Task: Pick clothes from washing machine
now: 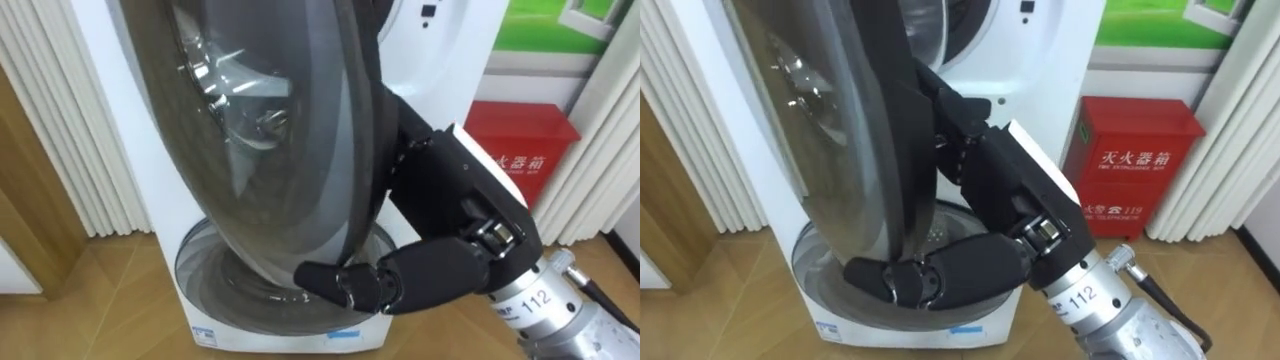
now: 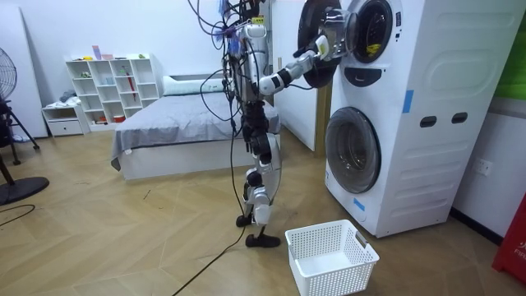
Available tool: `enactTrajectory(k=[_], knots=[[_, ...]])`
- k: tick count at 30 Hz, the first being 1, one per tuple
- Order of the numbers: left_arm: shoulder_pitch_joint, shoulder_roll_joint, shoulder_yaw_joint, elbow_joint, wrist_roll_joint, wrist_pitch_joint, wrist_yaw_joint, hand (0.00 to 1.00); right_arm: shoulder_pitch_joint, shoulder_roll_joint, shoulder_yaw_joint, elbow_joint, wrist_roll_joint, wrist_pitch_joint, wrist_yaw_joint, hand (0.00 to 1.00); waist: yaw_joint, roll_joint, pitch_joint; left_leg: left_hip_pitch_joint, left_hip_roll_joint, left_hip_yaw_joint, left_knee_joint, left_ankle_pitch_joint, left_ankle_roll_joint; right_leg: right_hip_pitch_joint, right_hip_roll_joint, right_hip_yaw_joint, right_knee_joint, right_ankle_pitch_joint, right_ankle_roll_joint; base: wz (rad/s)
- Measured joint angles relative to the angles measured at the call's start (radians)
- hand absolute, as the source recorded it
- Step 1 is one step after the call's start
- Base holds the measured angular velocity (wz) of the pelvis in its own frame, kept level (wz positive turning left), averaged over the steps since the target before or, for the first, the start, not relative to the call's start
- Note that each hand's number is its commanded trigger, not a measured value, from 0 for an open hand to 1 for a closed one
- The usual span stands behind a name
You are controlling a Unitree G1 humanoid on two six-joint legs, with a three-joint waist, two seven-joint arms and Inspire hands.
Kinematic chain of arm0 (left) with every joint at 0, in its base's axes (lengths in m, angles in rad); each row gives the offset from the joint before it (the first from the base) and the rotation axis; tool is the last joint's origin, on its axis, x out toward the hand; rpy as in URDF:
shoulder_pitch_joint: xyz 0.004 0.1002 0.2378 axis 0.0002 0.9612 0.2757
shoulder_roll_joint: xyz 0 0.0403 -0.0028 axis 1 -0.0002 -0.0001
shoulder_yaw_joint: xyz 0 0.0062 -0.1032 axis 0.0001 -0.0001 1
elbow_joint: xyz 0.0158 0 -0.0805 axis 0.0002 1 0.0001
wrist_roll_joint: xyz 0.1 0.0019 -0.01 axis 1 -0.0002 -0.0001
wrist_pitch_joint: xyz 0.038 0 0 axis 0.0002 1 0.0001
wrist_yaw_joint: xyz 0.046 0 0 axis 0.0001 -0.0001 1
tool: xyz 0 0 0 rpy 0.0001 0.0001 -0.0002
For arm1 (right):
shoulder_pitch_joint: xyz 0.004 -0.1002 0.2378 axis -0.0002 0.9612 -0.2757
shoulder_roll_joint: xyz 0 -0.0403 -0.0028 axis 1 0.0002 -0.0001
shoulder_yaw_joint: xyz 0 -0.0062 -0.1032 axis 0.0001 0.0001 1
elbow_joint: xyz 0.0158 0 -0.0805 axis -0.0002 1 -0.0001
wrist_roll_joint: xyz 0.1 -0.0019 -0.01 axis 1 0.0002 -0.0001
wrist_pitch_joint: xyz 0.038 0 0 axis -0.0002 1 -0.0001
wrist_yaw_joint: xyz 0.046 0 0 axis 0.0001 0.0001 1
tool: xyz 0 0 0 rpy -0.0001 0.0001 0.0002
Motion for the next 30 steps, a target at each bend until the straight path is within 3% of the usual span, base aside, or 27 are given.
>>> enactTrajectory(k=[9,15,19,22,26,30], knots=[[-0.001,-0.003,-0.001,-0.008,-0.003,0.000,-0.008,0.00,0.000,-0.001,0.069,0.033,0.072,-0.028,0.029,0.00,0.019,0.001,-0.0005,-0.011,0.006,0.001,0.018,0.005,-0.008,-0.004,0.002,-0.021,0.001,-0.009,-0.005,0.06],[-0.001,-0.003,-0.001,-0.024,-0.003,0.000,-0.005,0.00,-0.006,0.000,0.147,0.033,0.090,-0.047,0.077,0.00,0.057,-0.003,-0.0041,-0.026,0.005,-0.002,0.014,0.009,-0.012,-0.011,-0.001,-0.038,0.003,-0.003,-0.016,0.09],[-0.005,-0.004,-0.002,-0.023,-0.005,0.000,0.002,0.00,-0.051,-0.004,0.226,0.051,0.066,0.011,0.123,0.00,0.103,-0.019,-0.0028,-0.030,0.002,-0.019,0.012,0.009,-0.012,-0.007,-0.003,-0.049,0.000,-0.006,-0.013,0.14],[-0.005,-0.010,-0.003,-0.021,-0.007,0.001,0.008,0.00,-0.074,-0.003,0.247,0.067,0.058,0.038,0.158,0.00,0.118,-0.034,0.0006,-0.034,-0.004,-0.033,0.012,0.008,-0.012,0.004,-0.006,-0.062,-0.003,-0.007,-0.009,0.17],[-0.007,-0.030,-0.002,-0.019,-0.017,0.001,0.012,0.00,-0.074,-0.006,0.245,0.067,0.058,0.040,0.176,0.00,0.131,-0.026,0.0064,-0.045,-0.016,-0.053,0.015,0.008,-0.010,0.004,-0.018,-0.077,-0.001,-0.015,0.002,0.17],[-0.008,-0.029,-0.001,-0.021,-0.036,0.001,0.025,0.00,-0.074,-0.006,0.249,0.067,0.058,0.040,0.191,0.00,0.132,-0.022,0.0103,-0.048,-0.018,-0.055,0.010,0.004,-0.005,0.000,-0.019,-0.077,-0.002,-0.018,0.007,0.03]])
